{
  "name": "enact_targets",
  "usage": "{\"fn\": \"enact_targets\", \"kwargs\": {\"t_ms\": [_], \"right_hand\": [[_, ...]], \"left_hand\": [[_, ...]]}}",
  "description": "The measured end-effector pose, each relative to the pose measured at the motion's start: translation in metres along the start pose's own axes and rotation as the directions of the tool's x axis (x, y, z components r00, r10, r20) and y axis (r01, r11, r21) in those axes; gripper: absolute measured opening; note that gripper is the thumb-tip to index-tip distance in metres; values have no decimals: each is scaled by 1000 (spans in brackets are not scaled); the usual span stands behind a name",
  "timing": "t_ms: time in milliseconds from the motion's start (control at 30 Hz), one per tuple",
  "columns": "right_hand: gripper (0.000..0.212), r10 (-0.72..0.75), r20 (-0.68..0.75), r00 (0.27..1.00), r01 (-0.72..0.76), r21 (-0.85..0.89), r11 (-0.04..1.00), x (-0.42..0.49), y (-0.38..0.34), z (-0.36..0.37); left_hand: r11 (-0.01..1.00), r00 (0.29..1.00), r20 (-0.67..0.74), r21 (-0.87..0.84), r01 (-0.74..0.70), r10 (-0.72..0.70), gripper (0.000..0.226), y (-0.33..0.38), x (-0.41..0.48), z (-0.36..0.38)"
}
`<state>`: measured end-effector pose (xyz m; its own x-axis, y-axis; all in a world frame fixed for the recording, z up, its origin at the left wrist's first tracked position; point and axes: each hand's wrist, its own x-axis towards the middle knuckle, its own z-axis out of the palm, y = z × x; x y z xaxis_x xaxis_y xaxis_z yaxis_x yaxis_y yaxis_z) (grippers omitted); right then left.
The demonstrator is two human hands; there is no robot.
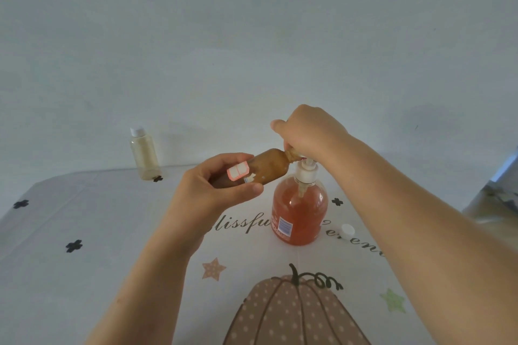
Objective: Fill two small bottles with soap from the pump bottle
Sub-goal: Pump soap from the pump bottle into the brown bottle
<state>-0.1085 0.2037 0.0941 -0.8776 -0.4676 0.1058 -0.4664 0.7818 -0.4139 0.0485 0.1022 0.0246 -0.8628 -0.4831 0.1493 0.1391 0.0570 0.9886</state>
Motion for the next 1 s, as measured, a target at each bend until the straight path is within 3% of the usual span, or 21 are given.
{"fn": "enact_targets", "kwargs": {"t_ms": [400,700,1000], "right_hand": [[46,-3,-10,1000,3,-4,1000,4,6,11],[39,-55,-37,998,52,-90,995,1,0,-2],[43,-4,-34,999,5,34,999,3,6,5]], "left_hand": [[999,1000,13,44,5,-6,45,-5,3,-4],[1000,1000,26,-32,-1,1,46,-2,1,0],[1000,999,44,-8,7,-7,47,-2,2,0]]}}
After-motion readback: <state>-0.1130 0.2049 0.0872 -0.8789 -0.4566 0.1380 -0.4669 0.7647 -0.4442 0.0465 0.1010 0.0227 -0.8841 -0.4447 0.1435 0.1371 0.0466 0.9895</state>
